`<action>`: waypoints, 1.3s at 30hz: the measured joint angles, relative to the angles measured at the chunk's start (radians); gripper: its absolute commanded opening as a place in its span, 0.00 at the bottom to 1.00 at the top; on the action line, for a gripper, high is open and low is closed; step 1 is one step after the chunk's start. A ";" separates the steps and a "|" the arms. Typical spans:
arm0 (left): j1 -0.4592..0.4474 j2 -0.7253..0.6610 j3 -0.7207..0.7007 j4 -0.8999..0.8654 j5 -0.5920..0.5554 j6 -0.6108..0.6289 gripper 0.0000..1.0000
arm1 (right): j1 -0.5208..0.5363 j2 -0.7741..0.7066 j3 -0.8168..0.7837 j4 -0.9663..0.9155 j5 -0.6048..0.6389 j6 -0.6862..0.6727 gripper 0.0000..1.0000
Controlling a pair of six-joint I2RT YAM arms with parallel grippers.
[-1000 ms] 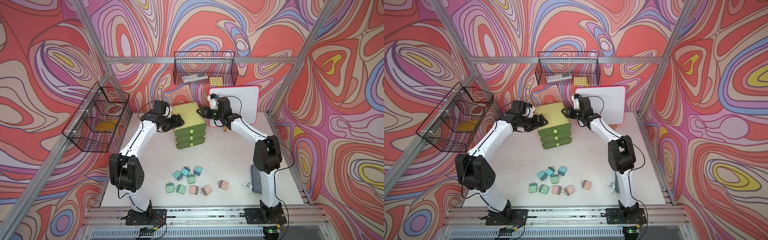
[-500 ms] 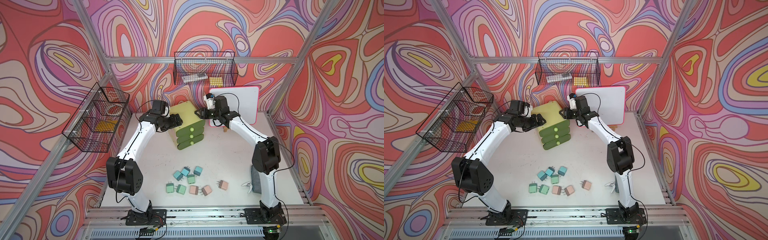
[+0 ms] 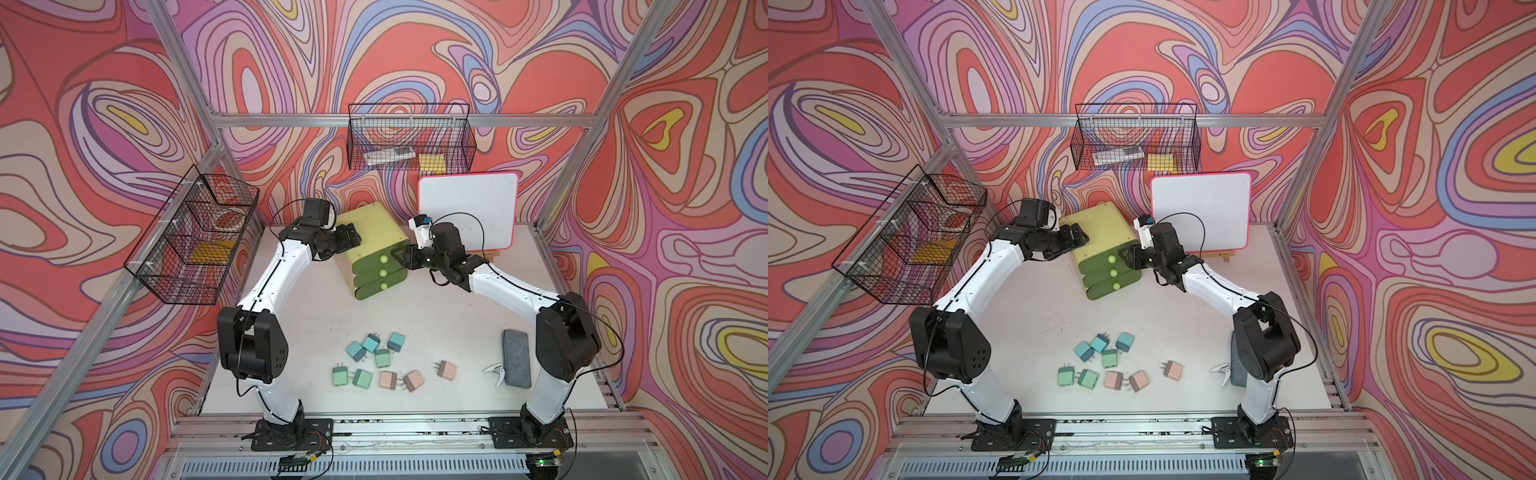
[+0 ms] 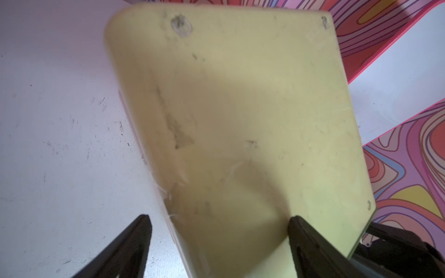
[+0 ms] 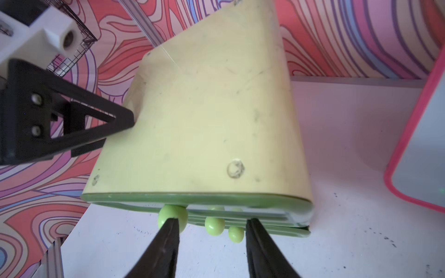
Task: Place the plugs into the drawer by color
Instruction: Adjust the storage box at the center of the board, then open the drawer in the storage box.
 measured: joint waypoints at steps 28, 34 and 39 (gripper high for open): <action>0.029 0.047 0.097 -0.015 -0.027 -0.001 0.89 | -0.001 0.055 -0.129 0.333 -0.020 0.190 0.46; 0.029 0.027 0.054 -0.006 -0.017 -0.014 0.89 | 0.000 0.042 -0.267 0.608 -0.019 0.452 0.46; 0.029 0.029 0.052 0.001 -0.006 -0.022 0.88 | 0.012 0.065 -0.260 0.741 -0.026 0.563 0.46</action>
